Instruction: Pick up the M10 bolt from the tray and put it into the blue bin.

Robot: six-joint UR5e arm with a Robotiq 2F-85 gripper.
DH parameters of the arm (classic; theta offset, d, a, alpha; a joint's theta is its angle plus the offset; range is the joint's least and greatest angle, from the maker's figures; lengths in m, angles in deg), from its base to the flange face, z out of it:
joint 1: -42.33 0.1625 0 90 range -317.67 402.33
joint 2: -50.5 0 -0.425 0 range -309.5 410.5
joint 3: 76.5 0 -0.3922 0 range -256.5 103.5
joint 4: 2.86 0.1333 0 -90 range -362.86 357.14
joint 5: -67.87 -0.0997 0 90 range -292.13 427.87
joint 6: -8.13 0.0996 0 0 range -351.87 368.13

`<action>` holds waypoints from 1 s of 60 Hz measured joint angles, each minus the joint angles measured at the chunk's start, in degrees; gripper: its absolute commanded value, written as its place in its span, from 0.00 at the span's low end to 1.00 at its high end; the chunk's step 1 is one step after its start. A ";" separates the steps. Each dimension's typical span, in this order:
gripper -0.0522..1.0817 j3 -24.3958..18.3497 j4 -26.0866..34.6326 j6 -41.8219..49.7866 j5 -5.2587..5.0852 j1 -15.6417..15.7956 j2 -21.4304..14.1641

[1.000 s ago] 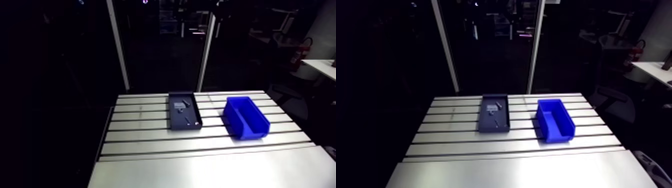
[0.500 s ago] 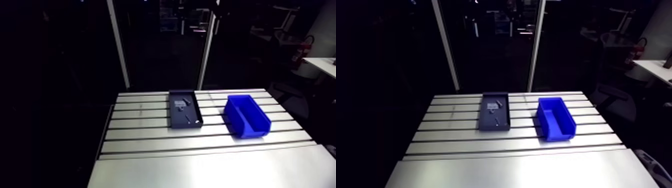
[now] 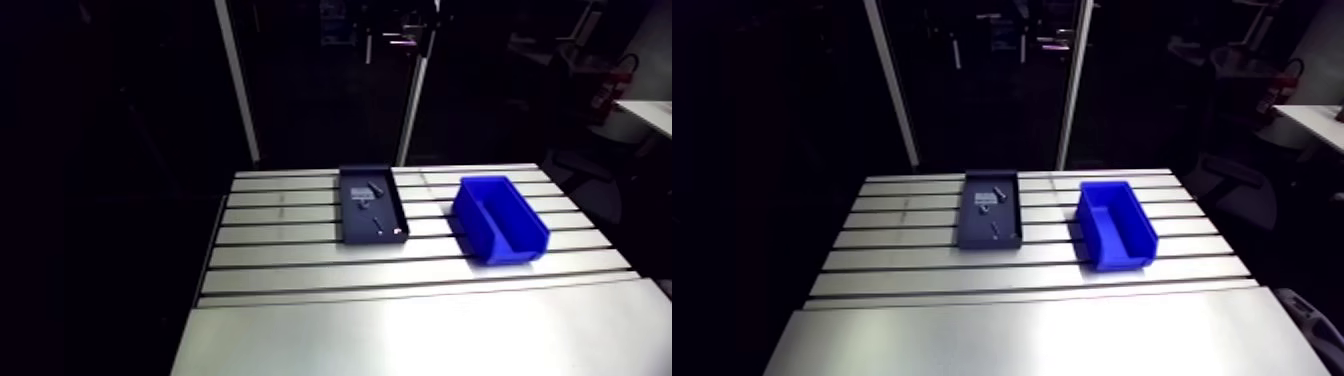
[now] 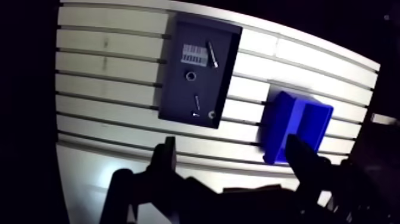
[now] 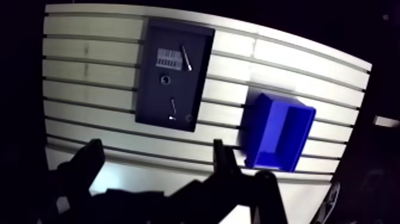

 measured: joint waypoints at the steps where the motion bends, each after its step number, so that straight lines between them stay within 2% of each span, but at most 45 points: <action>1: 0.05 0.00 -0.16 -0.43 0.00 0.00 0.14; 22: 0.06 -0.06 -2.15 -5.88 0.07 0.06 3.69; 27: 0.14 -0.05 -2.25 -6.44 0.08 0.10 4.54; 32: 0.18 -0.05 -2.33 -6.93 0.08 0.17 5.43; 36: 0.26 -0.06 -2.38 -7.34 0.08 0.23 6.12; 41: 0.29 -0.05 -2.63 -7.96 0.08 0.30 7.01; 50: 0.40 0.10 -4.12 -8.89 0.03 0.34 8.53; 60: 0.44 0.70 -6.11 -10.16 0.01 0.28 10.02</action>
